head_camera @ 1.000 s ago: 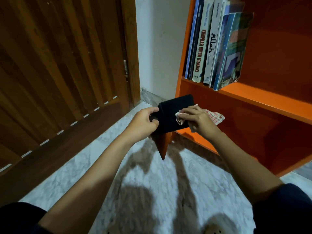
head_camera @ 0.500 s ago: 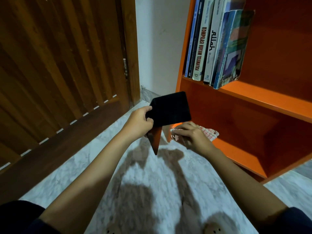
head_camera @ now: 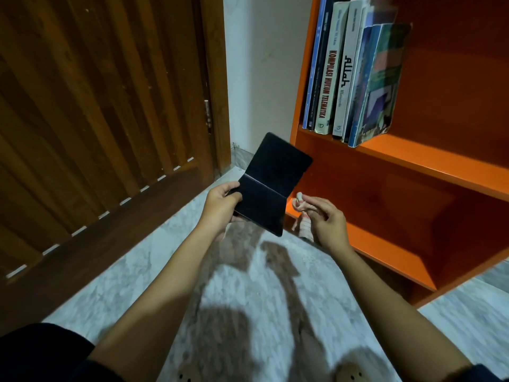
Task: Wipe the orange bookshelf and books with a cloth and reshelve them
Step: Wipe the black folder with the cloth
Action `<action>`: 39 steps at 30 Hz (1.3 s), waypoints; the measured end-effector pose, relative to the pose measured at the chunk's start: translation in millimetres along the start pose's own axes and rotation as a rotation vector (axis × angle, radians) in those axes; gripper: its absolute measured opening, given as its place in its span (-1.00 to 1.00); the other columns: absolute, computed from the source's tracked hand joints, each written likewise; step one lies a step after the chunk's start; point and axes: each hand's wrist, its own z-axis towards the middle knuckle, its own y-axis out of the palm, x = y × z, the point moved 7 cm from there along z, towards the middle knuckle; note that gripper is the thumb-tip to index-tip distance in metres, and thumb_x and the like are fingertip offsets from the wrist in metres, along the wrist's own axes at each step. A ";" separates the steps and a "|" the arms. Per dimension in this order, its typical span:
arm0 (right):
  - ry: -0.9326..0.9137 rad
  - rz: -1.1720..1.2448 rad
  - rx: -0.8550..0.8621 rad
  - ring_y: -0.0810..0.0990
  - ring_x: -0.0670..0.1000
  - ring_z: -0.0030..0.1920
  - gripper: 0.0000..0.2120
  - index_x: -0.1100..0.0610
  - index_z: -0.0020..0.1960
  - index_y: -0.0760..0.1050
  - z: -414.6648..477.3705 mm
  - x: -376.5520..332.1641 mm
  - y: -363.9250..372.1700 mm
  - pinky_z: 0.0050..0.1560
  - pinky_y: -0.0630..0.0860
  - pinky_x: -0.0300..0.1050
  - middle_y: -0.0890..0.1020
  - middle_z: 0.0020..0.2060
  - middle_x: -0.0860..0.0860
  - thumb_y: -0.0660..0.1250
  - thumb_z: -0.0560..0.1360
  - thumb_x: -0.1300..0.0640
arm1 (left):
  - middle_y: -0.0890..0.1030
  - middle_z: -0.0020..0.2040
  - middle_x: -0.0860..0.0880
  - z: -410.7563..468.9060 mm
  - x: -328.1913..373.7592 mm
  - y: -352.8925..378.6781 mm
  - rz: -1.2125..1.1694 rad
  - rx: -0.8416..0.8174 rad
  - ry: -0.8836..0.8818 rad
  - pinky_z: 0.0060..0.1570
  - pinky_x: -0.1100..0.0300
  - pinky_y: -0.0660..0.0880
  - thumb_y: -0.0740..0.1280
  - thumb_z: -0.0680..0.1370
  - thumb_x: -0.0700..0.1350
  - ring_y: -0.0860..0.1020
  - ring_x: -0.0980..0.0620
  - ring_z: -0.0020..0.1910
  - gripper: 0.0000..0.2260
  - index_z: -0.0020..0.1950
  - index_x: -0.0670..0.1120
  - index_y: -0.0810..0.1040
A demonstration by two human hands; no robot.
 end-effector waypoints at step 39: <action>0.066 0.393 0.048 0.62 -0.08 -0.18 -0.80 0.07 -0.04 0.51 8.6 -98.2 -4.2 -0.16 0.55 -0.20 0.62 -0.19 -0.02 0.12 0.62 0.20 | 0.39 0.32 -0.01 -30.8 42.8 24.5 0.719 -0.127 0.652 0.17 0.19 0.41 0.08 0.63 0.07 0.37 0.13 0.29 -0.55 0.52 0.12 0.07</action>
